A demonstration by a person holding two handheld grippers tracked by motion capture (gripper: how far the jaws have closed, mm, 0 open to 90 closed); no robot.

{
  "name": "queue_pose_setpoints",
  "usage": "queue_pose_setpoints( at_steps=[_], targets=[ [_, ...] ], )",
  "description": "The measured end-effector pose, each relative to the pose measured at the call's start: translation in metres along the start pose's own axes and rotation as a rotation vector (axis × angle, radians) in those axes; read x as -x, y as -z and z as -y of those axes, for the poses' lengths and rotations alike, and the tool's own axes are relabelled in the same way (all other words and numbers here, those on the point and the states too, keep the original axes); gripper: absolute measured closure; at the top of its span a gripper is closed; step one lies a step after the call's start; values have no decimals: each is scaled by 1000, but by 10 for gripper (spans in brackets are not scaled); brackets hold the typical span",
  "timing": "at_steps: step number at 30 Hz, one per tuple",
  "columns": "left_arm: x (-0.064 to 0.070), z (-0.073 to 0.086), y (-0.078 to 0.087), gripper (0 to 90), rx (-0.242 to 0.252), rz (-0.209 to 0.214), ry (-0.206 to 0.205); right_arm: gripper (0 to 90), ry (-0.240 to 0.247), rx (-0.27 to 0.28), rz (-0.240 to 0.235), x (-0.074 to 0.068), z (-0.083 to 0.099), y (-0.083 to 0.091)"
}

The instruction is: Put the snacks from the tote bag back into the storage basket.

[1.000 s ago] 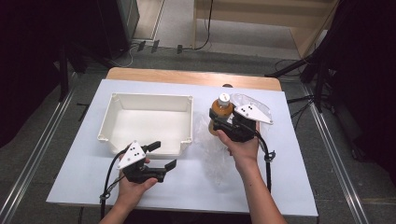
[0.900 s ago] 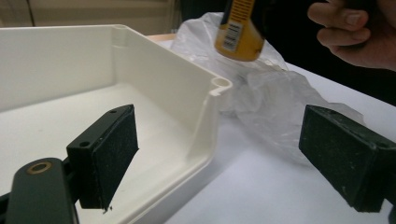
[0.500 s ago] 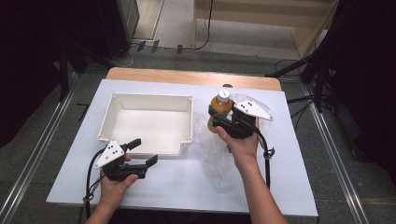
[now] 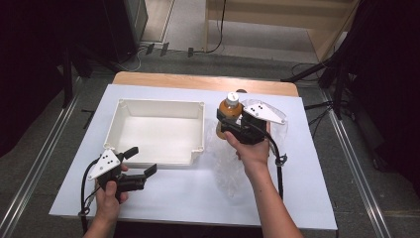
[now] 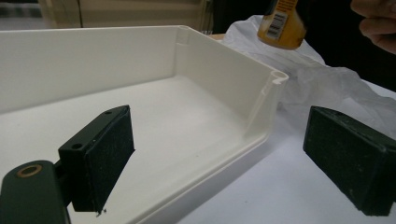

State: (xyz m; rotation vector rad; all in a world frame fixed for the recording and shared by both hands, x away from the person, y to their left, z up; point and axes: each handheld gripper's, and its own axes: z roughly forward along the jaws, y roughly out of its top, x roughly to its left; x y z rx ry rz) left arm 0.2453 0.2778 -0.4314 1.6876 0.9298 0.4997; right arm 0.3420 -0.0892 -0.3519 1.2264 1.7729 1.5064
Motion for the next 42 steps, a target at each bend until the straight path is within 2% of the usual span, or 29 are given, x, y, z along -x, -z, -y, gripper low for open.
queue_pose_setpoints(
  at_steps=[4, 14, 21, 33, 42],
  targets=[
    [-7, 0, 4, 94, 7, -21, 14, 311, -4, -2, -4, -2, 0, -3],
    [-15, -2, 11, 95, 24, -34, 28, 311, -23, -4, -3, -7, -2, -11],
    [-16, -2, 11, 95, 28, -35, 25, 311, -29, -1, -11, -13, -6, -15],
    [-19, -1, 12, 95, 30, -37, 43, 311, -6, -4, -34, -26, -11, -23],
    [-18, -1, 11, 95, 19, -50, 21, 311, -10, 2, -41, -33, -14, -30]
  ],
)
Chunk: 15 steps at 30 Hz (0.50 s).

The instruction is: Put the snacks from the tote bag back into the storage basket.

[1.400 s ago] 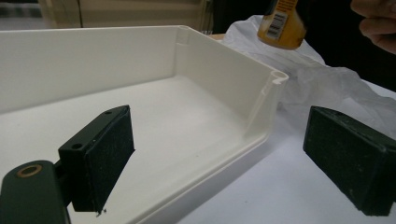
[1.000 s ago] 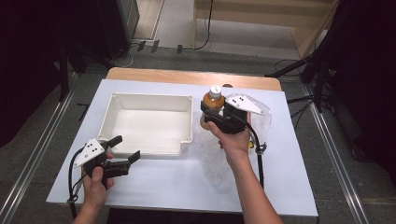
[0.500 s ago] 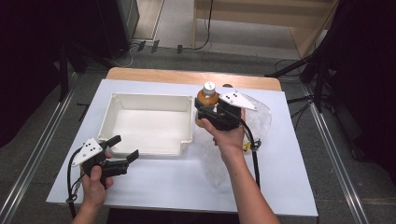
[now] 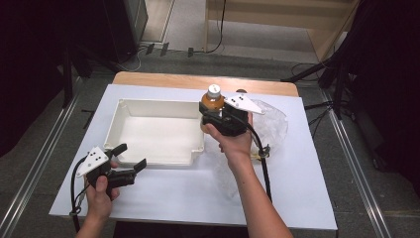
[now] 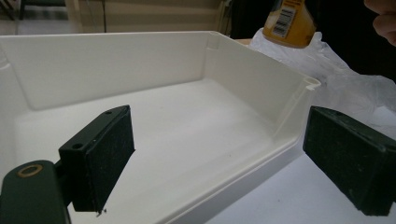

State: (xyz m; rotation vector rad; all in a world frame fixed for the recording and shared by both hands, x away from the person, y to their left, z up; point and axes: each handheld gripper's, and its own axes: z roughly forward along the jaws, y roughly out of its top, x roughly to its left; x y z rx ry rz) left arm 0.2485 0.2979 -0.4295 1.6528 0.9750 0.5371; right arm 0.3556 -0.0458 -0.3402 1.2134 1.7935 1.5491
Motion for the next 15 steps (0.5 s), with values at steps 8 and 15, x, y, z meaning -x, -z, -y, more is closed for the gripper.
queue_pose_setpoints(
  at_steps=[8, 15],
  targets=[
    [-1, 0, 0, 95, 3, 2, 9, 311, 9, 0, -19, -10, -2, -7],
    [0, 0, 0, 95, 3, 3, 10, 311, 13, -4, -29, -17, -3, -14]
  ],
)
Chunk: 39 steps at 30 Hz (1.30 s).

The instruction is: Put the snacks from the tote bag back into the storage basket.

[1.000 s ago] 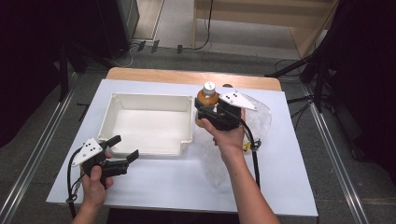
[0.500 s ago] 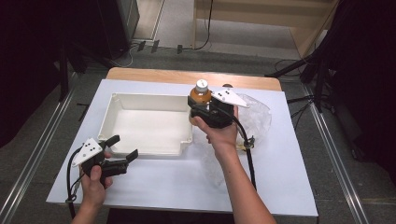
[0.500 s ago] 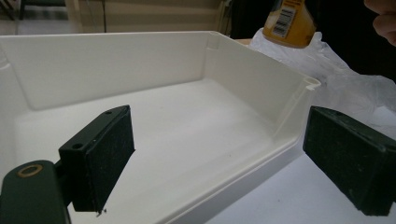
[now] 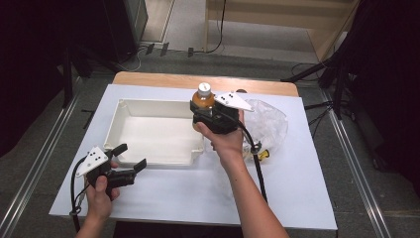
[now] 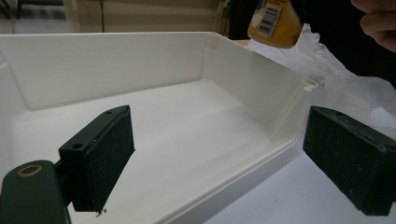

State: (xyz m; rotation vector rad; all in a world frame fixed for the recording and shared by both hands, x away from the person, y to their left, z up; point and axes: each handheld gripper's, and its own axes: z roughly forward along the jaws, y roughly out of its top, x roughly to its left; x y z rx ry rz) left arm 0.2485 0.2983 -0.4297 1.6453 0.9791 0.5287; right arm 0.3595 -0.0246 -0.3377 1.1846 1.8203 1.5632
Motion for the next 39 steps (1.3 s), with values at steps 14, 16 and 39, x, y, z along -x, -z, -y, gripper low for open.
queue_pose_setpoints(
  at_steps=[14, 16, 39],
  targets=[
    [-1, 1, 0, 95, 1, 2, 9, 310, 8, -8, -20, -10, 3, -13],
    [-1, 1, 0, 95, 3, 3, 11, 310, 8, -12, -23, -10, 4, -14],
    [-1, 1, -1, 95, 1, 4, 6, 310, 41, -56, -41, -16, 19, -28]
  ],
)
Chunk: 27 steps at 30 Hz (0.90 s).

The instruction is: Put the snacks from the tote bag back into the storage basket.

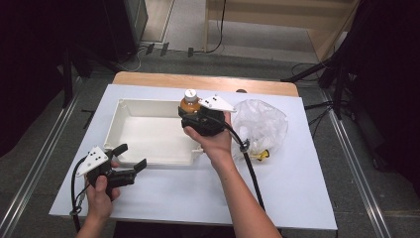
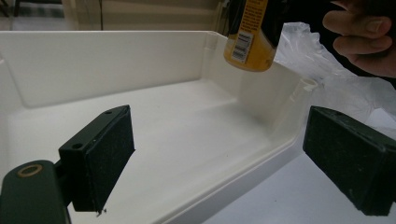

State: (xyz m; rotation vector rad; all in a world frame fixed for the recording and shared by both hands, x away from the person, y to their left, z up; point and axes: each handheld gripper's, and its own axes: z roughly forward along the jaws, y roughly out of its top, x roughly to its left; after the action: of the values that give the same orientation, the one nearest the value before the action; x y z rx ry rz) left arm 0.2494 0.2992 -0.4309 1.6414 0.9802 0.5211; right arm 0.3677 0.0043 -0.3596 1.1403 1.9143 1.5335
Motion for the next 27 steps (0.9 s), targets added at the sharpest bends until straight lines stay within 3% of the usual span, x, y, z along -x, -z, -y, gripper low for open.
queue_pose_setpoints(
  at_steps=[15, 20, 27],
  targets=[
    [0, 1, -1, 95, 2, -1, 6, 310, 4, -42, 9, 2, 15, -7],
    [-2, 1, 0, 95, 7, -5, 12, 310, 40, -65, 25, 0, 21, -11],
    [-2, 1, -1, 95, 6, -3, 12, 310, 18, -90, 33, 4, 33, -17]
  ],
)
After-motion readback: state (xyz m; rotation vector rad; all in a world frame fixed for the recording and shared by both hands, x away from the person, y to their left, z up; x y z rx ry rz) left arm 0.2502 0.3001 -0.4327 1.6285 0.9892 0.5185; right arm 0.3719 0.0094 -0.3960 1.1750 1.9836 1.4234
